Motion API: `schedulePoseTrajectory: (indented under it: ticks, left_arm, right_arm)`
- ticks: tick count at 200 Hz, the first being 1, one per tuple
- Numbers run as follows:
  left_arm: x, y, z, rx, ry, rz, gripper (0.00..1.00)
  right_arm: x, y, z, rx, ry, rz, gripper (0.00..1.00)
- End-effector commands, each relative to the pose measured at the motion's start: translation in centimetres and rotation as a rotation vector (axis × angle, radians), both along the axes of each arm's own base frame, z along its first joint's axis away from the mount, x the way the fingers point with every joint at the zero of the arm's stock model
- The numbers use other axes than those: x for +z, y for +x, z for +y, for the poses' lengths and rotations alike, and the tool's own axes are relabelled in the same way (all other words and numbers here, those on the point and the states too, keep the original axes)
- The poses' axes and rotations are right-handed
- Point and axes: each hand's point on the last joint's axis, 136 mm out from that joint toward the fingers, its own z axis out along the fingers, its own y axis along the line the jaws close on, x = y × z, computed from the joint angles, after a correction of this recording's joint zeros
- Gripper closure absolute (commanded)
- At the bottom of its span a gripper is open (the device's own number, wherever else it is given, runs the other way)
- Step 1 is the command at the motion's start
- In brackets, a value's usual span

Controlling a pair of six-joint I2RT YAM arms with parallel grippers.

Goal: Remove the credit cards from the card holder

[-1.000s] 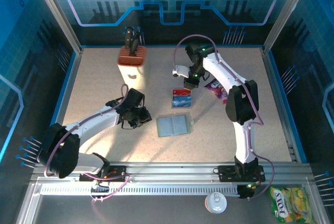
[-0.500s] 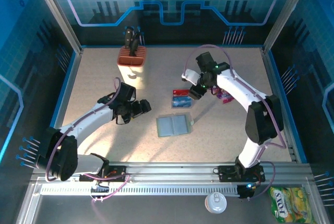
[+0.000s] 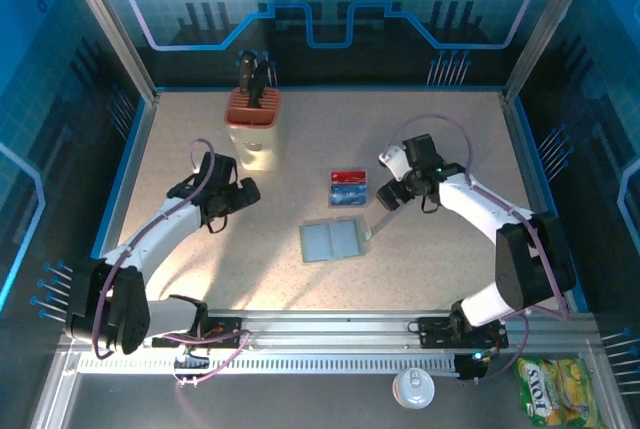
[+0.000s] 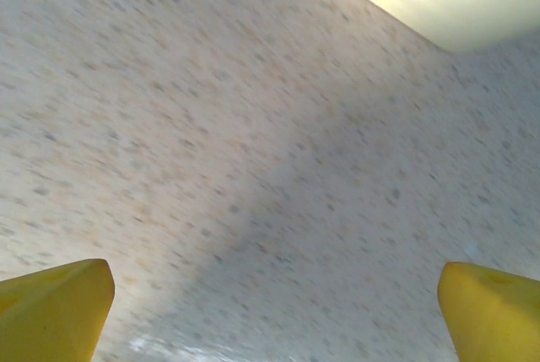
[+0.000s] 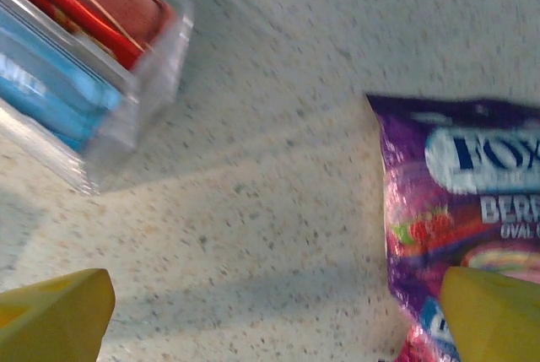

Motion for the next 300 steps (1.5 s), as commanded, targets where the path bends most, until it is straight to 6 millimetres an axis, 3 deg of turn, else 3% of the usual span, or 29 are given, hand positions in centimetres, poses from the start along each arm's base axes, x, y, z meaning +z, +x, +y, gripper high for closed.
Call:
schedulePoseTrajectory:
  ticks: [1,44,82,140,183,226,263,300]
  left_arm:
    - [0.7,0.2,3.4,0.046,0.182,-0.065,0.01]
    - [1.1,2.0,4.7,0.017,0.283,-0.14,0.01]
    - [3.0,4.2,5.0,-0.043,0.372,-0.286,0.01]
    - [2.3,6.5,5.5,-0.097,0.406,-0.472,0.01]
    - [2.0,7.3,5.0,-0.129,0.354,-0.589,0.01]
    - [2.1,8.3,4.7,-0.186,0.353,-0.632,0.01]
    - [0.2,8.5,4.6,-0.191,0.361,-0.681,0.01]
    - [0.1,8.8,3.1,-0.279,0.345,-0.679,0.01]
  right_arm:
    - [1.1,1.5,-1.3,-0.126,0.089,-0.121,0.0]
    - [1.2,2.5,-4.8,-0.292,0.22,-0.256,0.0]
    - [1.9,3.4,-7.4,-0.39,0.292,-0.395,0.0]
    - [2.1,4.9,-8.4,-0.425,0.303,-0.536,0.0]
    - [1.1,3.9,-8.7,-0.427,0.327,-0.63,0.0]
    - [1.0,3.8,-8.8,-0.432,0.327,-0.612,0.0]
    - [1.0,3.9,-8.8,-0.434,0.325,-0.615,0.0]
    - [1.1,3.9,-8.7,-0.431,0.324,-0.616,0.0]
